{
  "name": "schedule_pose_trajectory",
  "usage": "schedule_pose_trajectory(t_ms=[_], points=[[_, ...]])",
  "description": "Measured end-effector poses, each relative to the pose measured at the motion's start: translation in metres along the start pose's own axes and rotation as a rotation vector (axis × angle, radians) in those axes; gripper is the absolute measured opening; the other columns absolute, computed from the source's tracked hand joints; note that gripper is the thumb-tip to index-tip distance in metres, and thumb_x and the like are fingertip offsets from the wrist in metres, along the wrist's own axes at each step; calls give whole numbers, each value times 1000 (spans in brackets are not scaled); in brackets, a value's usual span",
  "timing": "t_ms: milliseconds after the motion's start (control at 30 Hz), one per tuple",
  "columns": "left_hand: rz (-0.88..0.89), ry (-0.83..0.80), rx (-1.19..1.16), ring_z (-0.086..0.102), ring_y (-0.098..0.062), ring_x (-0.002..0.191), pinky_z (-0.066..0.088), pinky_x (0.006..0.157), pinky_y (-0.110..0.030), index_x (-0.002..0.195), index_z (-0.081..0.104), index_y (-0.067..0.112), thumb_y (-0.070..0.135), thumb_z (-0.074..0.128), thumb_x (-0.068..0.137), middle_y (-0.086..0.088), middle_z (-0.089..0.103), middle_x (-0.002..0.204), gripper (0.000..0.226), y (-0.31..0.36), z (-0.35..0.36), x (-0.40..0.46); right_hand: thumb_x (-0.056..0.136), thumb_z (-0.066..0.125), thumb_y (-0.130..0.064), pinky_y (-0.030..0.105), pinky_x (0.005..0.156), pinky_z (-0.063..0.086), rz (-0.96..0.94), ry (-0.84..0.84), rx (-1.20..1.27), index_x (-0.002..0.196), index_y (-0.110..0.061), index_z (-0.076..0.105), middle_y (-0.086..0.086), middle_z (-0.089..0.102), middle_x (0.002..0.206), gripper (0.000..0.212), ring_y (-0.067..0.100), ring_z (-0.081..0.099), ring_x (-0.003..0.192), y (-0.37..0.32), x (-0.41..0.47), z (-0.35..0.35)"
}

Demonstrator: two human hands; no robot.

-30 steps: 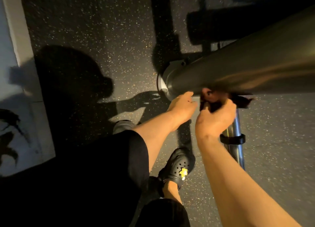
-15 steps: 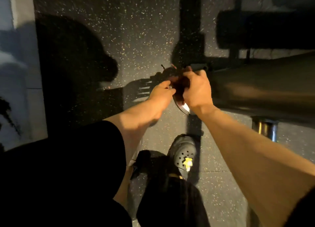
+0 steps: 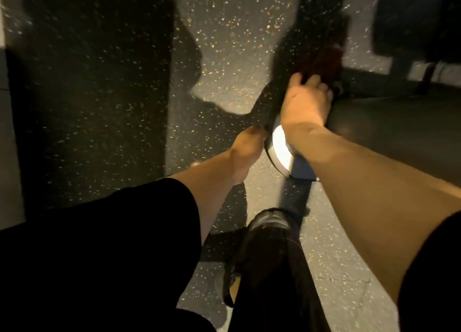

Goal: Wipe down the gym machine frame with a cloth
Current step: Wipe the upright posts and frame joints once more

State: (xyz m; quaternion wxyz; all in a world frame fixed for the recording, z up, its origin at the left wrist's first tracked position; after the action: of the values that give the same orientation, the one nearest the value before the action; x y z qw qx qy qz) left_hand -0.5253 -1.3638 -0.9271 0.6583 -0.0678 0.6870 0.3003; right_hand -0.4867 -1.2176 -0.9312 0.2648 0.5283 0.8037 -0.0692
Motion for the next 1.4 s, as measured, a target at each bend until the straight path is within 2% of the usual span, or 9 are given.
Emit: schedule_pose_trajectory(t_ms=[133, 333, 433, 600, 767, 933, 1100, 1267, 1400], points=[[-5, 81, -15, 59, -33, 90, 46, 75, -40, 127, 52, -2, 6, 32, 103, -28, 59, 116, 33, 1, 4, -10, 79, 42, -16, 34, 65, 50, -311, -9, 47, 88, -12, 66, 16, 62, 84, 26, 33, 60, 69, -31, -63, 30], [-69, 30, 111, 57, -12, 81, 43, 69, -24, 127, 56, 8, 10, 39, 102, -2, 61, 98, 30, -25, 2, -25, 72, 73, -6, 40, 69, 48, -529, 144, 135, 87, -7, 62, 16, 60, 87, 18, 35, 58, 76, 3, -125, 55], [-32, -5, 132, 60, 4, 71, 45, 63, -8, 117, 60, 6, 6, 38, 103, 5, 67, 94, 26, -26, 5, -21, 89, 61, -15, 41, 78, 47, -76, 94, 388, 98, -9, 64, 16, 62, 100, 12, 36, 59, 91, 59, -145, 75], [28, -113, 244, 40, -28, 136, 45, 93, -29, 149, 32, 9, 9, 41, 102, -11, 33, 154, 48, -17, 33, -18, 92, 47, -9, 29, 98, 37, 583, 128, 688, 131, -4, 56, 17, 59, 127, 40, 31, 55, 117, 109, -159, 88], [66, -44, 231, 41, -32, 135, 37, 103, -34, 145, 39, 5, 2, 47, 98, -18, 43, 147, 48, -18, 35, -33, 88, 55, 1, 25, 82, 45, 537, 20, 986, 113, -4, 65, 17, 65, 113, 28, 31, 61, 105, 56, -156, 81], [141, 97, 136, 55, -23, 121, 46, 85, -18, 146, 39, 16, 17, 41, 104, -7, 55, 133, 42, 1, -3, -96, 83, 43, 19, 24, 59, 54, 621, -55, 1684, 94, -5, 59, 7, 62, 79, 32, 6, 61, 63, 6, -199, 7], [32, 132, -114, 62, -22, 101, 53, 73, -23, 136, 52, 17, 34, 54, 97, -7, 63, 125, 42, 41, -21, -202, 87, 39, 4, 25, 60, 39, 712, -142, 2125, 86, -13, 56, 3, 57, 69, 24, 16, 51, 66, 6, -270, -104], [126, -55, -163, 69, -15, 89, 54, 77, -26, 107, 68, 17, 21, 64, 90, -5, 72, 99, 17, 116, -2, -334, 93, 50, -10, 32, 78, 46, 718, -48, 2192, 107, -17, 53, 4, 64, 86, 16, 18, 58, 83, 43, -307, -236], [311, -43, -108, 65, -18, 103, 51, 96, -36, 124, 58, 16, 10, 67, 88, -4, 68, 112, 37, 193, 11, -443, 91, 63, -13, 32, 81, 53, 619, 217, 1992, 119, -18, 43, 11, 61, 105, 35, 20, 61, 90, 86, -331, -362]])
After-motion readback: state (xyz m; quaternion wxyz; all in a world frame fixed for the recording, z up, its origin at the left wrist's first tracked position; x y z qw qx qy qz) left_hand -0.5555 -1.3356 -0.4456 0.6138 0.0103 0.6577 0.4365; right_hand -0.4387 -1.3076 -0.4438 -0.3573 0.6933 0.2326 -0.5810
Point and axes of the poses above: each hand's wrist, its own x-axis towards the middle knuckle, its own z-axis out of the palm, y = z × x, the point moved 7 cm from there along x, towards the middle knuckle
